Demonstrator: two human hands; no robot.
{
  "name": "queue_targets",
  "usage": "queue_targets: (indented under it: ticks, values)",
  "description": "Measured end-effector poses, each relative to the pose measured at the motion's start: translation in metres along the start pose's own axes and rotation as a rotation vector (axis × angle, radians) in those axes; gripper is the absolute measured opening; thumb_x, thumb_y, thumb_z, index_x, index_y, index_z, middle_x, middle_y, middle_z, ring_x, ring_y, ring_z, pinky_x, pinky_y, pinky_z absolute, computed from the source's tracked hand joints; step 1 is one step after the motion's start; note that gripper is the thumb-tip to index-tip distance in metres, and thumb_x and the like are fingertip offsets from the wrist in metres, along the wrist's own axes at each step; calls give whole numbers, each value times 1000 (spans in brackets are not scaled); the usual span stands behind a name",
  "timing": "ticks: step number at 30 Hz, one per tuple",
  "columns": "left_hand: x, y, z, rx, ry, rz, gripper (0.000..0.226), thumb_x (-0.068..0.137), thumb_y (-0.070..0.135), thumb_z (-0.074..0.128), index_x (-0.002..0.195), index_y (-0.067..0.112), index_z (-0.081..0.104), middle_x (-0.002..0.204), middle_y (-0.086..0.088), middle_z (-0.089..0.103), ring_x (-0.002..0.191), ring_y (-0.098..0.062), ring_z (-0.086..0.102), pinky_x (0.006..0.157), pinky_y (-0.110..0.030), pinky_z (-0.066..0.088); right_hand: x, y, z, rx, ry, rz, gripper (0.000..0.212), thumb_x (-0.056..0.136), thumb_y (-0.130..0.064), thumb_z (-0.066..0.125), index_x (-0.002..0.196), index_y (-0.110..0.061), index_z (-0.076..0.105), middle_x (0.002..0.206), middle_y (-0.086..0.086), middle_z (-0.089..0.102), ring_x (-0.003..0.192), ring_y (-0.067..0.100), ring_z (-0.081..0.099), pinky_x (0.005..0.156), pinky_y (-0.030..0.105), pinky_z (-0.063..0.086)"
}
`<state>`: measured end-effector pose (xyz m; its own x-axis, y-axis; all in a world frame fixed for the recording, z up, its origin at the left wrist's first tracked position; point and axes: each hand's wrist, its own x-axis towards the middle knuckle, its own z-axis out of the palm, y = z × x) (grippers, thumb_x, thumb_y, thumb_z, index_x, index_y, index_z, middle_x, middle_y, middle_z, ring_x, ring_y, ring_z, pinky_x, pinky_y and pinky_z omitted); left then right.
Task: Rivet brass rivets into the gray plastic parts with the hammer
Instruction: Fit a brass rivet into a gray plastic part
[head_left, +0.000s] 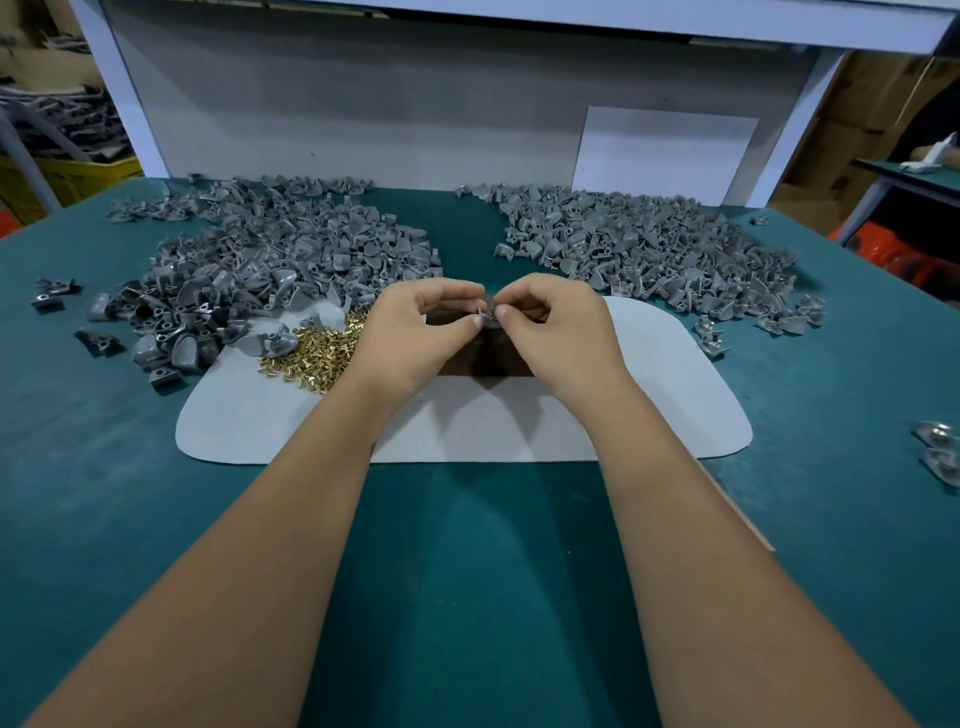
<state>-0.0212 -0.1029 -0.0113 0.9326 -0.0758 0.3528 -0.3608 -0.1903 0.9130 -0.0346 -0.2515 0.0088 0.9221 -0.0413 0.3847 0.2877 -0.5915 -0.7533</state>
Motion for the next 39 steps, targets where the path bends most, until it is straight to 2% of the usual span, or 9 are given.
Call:
queue_targets:
  ticks: [3,5,7,9,15,22,28,33,39]
  values:
    - [1,-1,0,7,-14,9,25,86,0,70,102,19,70,95,4,74,93,0,68,91,-23,53,1,2,3,-90,0,-44,9,86,-14,65,84,-22,68,86,-1,68,90,19,60,84,38,49]
    - [4,-3,0,86,-1,20,22,86,5,72,106,13,73,105,-2,72,110,-10,64,102,-33,49,1,2,3,-116,17,-73,14,86,-13,64,79,-25,64,83,-3,67,90,21,59,83,40,48]
    - [5,-6,0,175,16,5,23,85,10,72,107,15,75,113,4,69,130,-16,49,113,-34,36,1,1,4,-147,29,-99,16,86,-13,62,77,-27,63,80,-6,66,89,22,59,82,40,48]
    - [6,-8,0,207,24,0,22,84,13,72,104,21,77,109,15,68,136,-14,39,115,-28,28,1,1,5,-167,35,-120,13,85,-14,62,78,-24,65,77,-7,64,87,22,59,81,40,49]
    - [7,-9,-1,237,32,-2,19,84,17,73,102,25,77,112,16,69,137,-12,36,118,-38,25,3,3,5,-183,32,-154,8,86,-17,64,81,-22,68,79,-9,62,87,20,57,80,37,47]
    - [4,-5,-2,233,2,-3,21,88,16,71,107,23,76,121,10,68,140,-15,34,117,-31,23,10,-4,8,-346,-16,-193,9,88,-12,60,80,-15,63,91,1,64,93,21,54,81,33,41]
    - [4,-5,-2,227,-2,-8,19,88,19,72,103,29,76,117,17,68,140,-18,35,119,-43,22,11,-13,7,-443,-55,-118,11,89,-15,57,80,-21,60,85,1,59,86,21,52,71,30,43]
    - [4,-6,-2,239,-1,-3,18,88,20,72,103,27,77,115,19,68,139,-20,37,117,-44,24,11,-17,11,-529,-68,-113,16,87,-16,56,76,-25,50,80,0,53,81,22,50,68,30,42]
    - [4,-5,-3,264,2,-16,20,88,21,71,106,26,76,120,15,69,141,-14,33,118,-36,24,8,-4,12,-417,-27,-147,9,90,-18,58,86,-17,66,92,-1,63,94,20,53,76,30,37]
